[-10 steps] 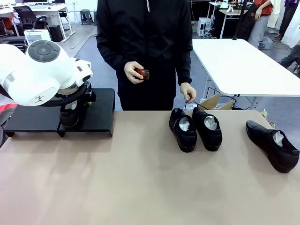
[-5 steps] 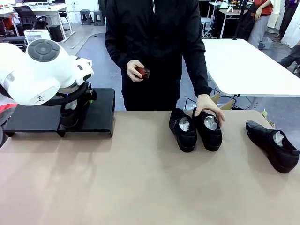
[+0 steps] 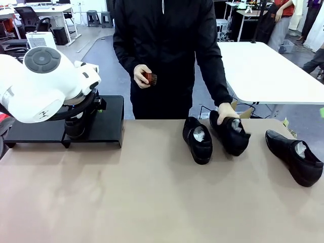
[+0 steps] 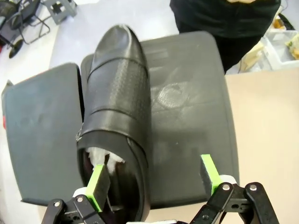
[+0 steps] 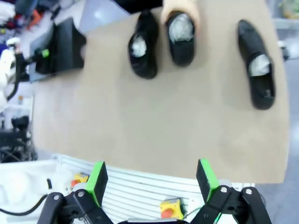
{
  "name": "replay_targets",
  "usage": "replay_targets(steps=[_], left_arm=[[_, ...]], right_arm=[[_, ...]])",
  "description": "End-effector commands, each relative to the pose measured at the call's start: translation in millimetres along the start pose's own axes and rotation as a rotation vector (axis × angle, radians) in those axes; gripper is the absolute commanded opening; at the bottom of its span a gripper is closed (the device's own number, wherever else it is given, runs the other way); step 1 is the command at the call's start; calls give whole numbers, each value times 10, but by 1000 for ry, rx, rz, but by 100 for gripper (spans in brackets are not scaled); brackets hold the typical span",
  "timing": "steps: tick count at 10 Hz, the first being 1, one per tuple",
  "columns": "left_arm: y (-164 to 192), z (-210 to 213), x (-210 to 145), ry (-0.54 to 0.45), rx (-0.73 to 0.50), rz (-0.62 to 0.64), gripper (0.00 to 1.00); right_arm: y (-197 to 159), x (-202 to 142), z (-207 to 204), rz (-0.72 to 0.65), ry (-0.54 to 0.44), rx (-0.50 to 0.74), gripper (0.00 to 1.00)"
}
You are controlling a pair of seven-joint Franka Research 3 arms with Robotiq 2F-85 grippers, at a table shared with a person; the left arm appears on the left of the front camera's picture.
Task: Organize the shoes by placing them on the stand.
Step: Pick up one Shoe and place it in the middle of the table.
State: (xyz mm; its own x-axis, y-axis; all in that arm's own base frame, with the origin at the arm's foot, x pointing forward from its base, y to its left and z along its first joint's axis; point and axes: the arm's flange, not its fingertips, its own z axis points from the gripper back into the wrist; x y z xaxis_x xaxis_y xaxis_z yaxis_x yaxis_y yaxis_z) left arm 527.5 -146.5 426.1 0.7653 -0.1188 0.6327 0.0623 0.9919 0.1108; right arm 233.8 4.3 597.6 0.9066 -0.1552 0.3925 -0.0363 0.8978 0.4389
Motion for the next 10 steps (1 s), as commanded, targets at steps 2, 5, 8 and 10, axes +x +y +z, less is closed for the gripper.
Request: replay_targets(steps=[2, 5, 8, 10], left_arm=[[130, 122, 53, 36, 27, 8, 100], [53, -22, -15, 10, 6, 6, 100], [53, -22, -15, 10, 6, 6, 100], [53, -22, -15, 10, 6, 6, 100]], right_arm=[[-275, 213, -155, -25, 93, 51, 100], [-1035, 532, 189, -241, 11, -97, 100], [-1326, 690, 291, -247, 45, -159, 100], [-1438, 603, 321, -299, 7, -145, 100]])
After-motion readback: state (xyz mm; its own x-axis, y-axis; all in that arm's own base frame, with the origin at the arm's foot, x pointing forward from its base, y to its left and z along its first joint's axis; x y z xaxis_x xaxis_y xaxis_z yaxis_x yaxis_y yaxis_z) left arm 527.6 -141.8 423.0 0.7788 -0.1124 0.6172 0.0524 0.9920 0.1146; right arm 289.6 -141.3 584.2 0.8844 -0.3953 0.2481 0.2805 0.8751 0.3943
